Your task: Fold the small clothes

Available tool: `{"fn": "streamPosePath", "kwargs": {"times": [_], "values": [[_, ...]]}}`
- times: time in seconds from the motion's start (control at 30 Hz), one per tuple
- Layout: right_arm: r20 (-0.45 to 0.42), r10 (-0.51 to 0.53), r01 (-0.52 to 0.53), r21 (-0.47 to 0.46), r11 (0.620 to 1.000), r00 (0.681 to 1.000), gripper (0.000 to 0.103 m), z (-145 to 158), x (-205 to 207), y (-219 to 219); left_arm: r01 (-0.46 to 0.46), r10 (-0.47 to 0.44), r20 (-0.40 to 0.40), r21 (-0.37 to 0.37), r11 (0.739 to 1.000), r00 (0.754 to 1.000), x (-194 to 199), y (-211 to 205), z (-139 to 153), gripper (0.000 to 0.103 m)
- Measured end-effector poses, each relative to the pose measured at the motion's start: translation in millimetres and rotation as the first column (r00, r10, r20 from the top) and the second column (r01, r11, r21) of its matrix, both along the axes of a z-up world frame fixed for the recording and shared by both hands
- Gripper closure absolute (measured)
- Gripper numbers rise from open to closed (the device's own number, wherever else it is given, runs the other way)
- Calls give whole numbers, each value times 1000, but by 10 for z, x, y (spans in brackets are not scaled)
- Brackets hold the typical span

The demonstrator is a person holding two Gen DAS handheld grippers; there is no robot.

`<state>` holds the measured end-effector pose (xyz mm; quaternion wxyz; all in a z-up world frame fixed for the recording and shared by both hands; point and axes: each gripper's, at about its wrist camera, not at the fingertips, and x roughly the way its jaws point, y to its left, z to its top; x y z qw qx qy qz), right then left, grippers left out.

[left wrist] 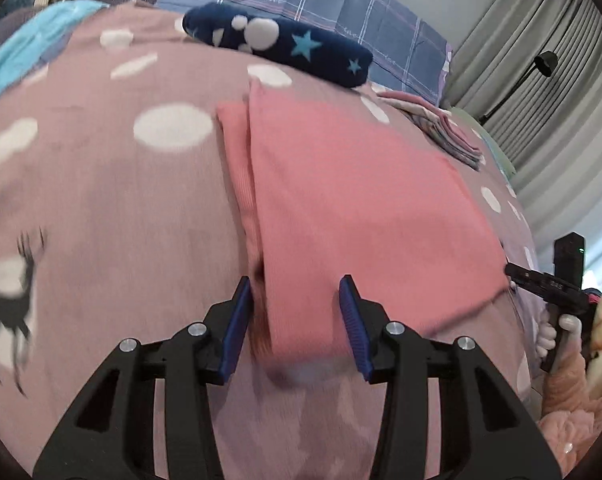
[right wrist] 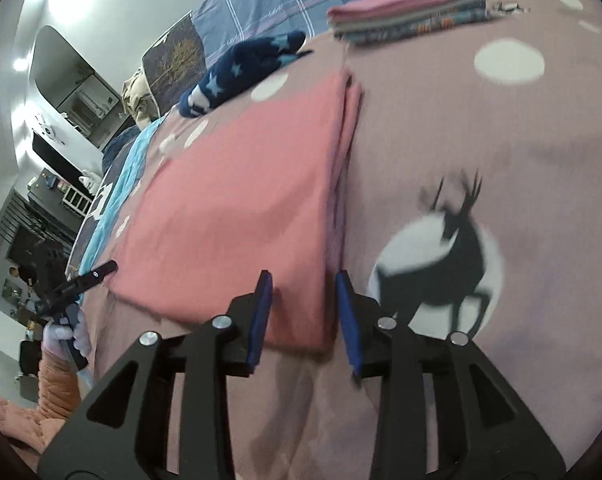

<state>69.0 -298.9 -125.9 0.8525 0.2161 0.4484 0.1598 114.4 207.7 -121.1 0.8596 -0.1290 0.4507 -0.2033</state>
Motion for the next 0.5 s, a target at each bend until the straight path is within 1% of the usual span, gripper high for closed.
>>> {"fn": "streamPosePath", "kwargs": {"times": [0.03, 0.07, 0.1, 0.13, 0.17, 0.2, 0.23, 0.3, 0.33, 0.37, 0.4, 0.43, 0.5], "values": [[1, -15, 15, -16, 1000, 1000, 94, -1, 2, 10, -1, 1, -1, -2, 1000, 1000, -13, -15, -11, 96], [20, -33, 33, -20, 999, 999, 100, 68, -18, 26, -12, 12, -7, -3, 1000, 1000, -27, -5, 13, 99], [44, -42, 43, -24, 999, 998, 100, 142, -32, 36, -22, 22, 4, -16, 1000, 1000, -46, 14, 79, 99], [87, -45, 50, -55, 997, 995, 100, 293, -82, 66, -28, 28, 29, -14, 1000, 999, -90, 32, 157, 100], [102, -42, 50, -79, 996, 994, 100, 354, -65, 86, -20, 19, 51, 8, 1000, 998, -141, 21, 267, 100], [108, -34, 47, -121, 992, 994, 101, 402, -81, 99, -10, 8, 63, 31, 999, 998, -164, 14, 313, 100], [99, -36, 49, -134, 990, 994, 101, 378, -73, 93, -9, 5, 60, 53, 999, 998, -162, 20, 313, 101], [32, -56, 61, -168, 984, 998, 101, 187, -33, 72, -11, 10, 9, 98, 995, 1000, -156, 50, 151, 101], [3, -73, 72, -175, 982, 997, 99, 97, -34, 55, -14, 16, -18, 114, 993, 1000, -161, 63, 47, 100], [-12, -90, 87, -163, 983, 996, 98, 15, -73, 30, -21, 24, -29, 103, 994, 999, -190, 88, -43, 100], [0, -109, 108, -122, 987, 994, 98, -6, -144, -15, -34, 36, -14, 75, 997, 999, -233, 123, -35, 100], [-2, -125, 124, -100, 987, 992, 98, 2, -199, -50, -46, 47, -15, 59, 997, 999, -267, 155, -18, 100], [1, -151, 150, -92, 984, 989, 93, 52, -292, -105, -74, 74, 6, 62, 995, 997, -367, 192, 65, 100]]}}
